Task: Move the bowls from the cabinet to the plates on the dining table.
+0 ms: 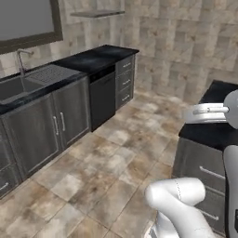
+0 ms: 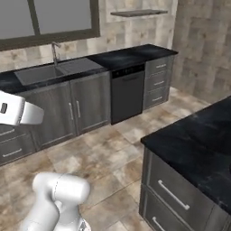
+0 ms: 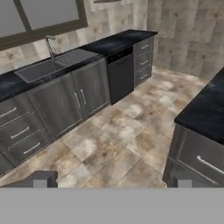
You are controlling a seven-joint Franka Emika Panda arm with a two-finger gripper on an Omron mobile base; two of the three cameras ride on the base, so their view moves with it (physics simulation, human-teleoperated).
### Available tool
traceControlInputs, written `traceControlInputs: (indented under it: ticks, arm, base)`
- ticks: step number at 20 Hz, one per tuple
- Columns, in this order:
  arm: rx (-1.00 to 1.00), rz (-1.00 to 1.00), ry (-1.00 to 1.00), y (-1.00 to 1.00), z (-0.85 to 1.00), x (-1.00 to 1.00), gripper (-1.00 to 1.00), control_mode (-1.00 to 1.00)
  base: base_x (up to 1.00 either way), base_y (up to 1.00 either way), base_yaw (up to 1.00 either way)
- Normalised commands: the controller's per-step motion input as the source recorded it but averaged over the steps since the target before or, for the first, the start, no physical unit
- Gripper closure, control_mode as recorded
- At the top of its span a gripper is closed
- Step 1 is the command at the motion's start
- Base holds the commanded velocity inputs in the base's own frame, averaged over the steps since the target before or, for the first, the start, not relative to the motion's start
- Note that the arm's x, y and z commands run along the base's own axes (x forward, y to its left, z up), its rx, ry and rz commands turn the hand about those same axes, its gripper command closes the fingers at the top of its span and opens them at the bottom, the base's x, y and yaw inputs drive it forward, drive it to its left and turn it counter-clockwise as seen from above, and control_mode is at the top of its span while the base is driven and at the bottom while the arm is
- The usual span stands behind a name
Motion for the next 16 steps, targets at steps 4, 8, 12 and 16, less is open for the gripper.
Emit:
traceControlInputs:
  ticks: [4,8,12,16]
  arm:
    - [0.00,0.00,0.00,0.00,0.00,0.00,-1.00,1.00]
    - [0.00,0.00,0.00,0.00,0.00,0.00,-1.00,1.00]
    - [0.00,0.00,0.00,0.00,0.00,0.00,-1.00,1.00]
    - [0.00,0.00,0.00,0.00,0.00,0.00,-1.00,1.00]
  base:
    - [-0.17,0.07,0.54]
    - [-0.10,0.05,0.53]
    - [-0.13,0.09,0.51]
    - [-0.15,0.11,0.44]
